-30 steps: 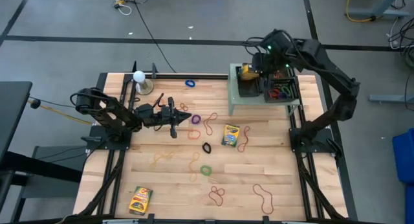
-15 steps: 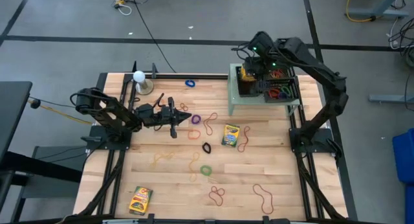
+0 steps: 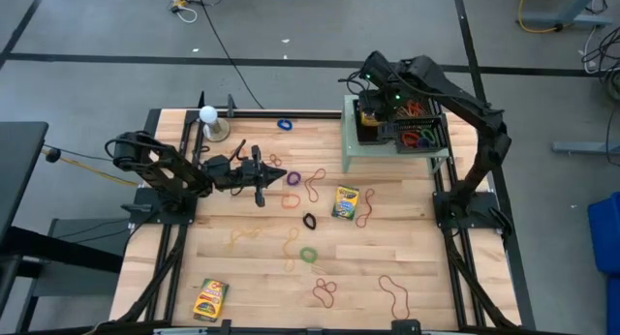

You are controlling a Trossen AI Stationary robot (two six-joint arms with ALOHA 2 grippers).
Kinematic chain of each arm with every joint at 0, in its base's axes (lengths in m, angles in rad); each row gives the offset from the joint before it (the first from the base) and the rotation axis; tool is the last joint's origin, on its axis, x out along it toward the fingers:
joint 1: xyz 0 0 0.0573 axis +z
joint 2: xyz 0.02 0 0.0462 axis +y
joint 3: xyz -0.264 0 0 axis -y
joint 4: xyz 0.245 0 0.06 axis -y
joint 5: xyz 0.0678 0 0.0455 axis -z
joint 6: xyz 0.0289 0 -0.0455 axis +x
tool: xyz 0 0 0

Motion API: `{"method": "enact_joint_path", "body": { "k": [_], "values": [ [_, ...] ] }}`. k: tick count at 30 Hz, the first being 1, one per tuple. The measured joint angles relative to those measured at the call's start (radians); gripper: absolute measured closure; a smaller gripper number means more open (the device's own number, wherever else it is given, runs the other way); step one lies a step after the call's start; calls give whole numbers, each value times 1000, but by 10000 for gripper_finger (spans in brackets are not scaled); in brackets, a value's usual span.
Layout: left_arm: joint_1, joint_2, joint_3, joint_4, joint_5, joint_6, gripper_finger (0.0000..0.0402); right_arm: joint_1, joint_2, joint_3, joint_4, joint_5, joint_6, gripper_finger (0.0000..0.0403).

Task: Pick & Place Office Desk Supplies
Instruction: Put the right yellow crayon box into the left black bin on the shelf, then put the orange rubber band into the bottom right black bin on the shelf

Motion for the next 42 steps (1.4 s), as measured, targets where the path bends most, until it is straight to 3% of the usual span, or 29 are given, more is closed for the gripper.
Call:
{"method": "enact_joint_path", "body": {
  "k": [6,20,37,42],
  "values": [
    [0,0,0,0,0,0,391,1,23,0,5,69,-7,316],
    [0,0,0,0,0,0,391,1,25,0,42,121,-12,248],
    [0,0,0,0,0,0,391,14,21,0,48,165,63,244],
    [0,0,0,0,0,0,391,19,21,0,51,194,91,226]
  ]
}}
